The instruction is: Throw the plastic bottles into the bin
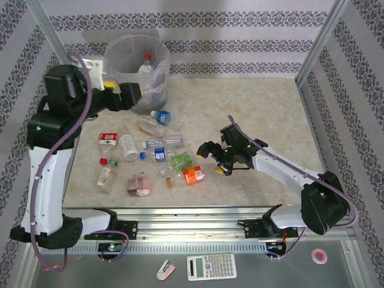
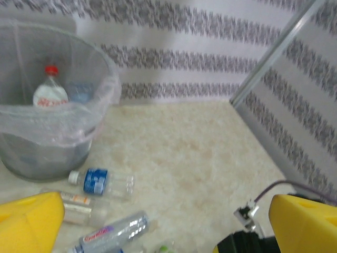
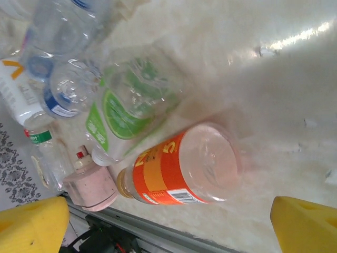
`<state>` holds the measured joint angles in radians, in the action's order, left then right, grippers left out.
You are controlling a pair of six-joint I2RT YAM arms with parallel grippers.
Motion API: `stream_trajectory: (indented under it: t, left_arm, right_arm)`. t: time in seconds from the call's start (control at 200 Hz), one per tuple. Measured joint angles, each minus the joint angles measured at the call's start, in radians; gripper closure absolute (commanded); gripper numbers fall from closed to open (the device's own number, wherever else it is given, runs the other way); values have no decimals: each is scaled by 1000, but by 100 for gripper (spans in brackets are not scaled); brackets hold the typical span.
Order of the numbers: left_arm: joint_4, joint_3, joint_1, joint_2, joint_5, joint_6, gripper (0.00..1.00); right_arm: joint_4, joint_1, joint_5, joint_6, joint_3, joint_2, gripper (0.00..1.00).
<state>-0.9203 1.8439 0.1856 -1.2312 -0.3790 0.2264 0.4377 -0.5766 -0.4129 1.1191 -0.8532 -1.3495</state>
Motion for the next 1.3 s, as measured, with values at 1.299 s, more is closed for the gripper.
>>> stream_trajectory:
  t: [1.299]
  left_arm:
    - [74,-406,109,195,-25,-42,0]
  right_arm:
    - [-126,-185,192,435,19,-258,22]
